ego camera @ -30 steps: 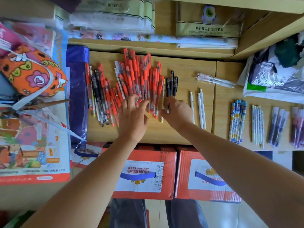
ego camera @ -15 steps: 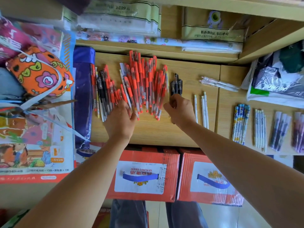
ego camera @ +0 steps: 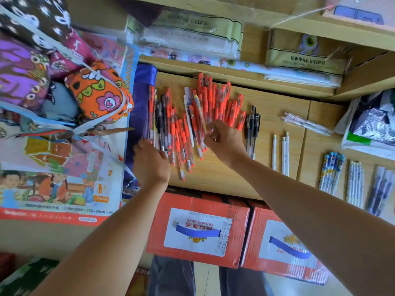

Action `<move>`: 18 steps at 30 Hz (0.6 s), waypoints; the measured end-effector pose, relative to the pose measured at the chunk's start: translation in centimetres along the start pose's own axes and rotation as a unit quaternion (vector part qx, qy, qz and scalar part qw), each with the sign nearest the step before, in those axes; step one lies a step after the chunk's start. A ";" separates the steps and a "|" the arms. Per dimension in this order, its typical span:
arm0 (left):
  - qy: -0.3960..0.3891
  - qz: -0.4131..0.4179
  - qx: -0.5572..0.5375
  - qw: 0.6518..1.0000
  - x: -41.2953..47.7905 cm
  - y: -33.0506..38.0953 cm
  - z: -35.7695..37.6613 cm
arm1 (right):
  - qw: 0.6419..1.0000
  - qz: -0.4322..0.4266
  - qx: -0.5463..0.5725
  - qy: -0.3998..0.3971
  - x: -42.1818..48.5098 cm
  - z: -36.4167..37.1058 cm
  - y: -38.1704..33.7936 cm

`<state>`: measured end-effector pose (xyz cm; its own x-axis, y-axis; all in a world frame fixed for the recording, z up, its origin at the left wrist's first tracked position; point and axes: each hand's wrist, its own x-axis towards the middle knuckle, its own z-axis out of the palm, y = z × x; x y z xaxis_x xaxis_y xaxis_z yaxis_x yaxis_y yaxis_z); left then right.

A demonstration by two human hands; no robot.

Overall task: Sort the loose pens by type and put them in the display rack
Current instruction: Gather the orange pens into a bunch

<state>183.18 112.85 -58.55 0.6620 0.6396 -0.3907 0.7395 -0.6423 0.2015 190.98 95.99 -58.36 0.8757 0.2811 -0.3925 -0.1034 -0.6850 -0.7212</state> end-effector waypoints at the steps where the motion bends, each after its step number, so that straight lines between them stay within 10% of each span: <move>1: -0.003 -0.005 -0.005 1.000 0.3 -0.3 0.2 | 1.000 -0.002 -0.009 -0.001 0.1 0.2 -0.1; 18: -0.031 -0.032 -0.062 0.997 1.1 -1.8 0.3 | 0.999 0.013 0.006 -0.034 -0.4 2.0 -0.6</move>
<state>182.55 114.61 -59.66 0.6073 0.6476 -0.4602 0.7917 -0.5417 0.2824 189.74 97.67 -58.94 0.8389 0.3082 -0.4487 -0.1314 -0.6853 -0.7163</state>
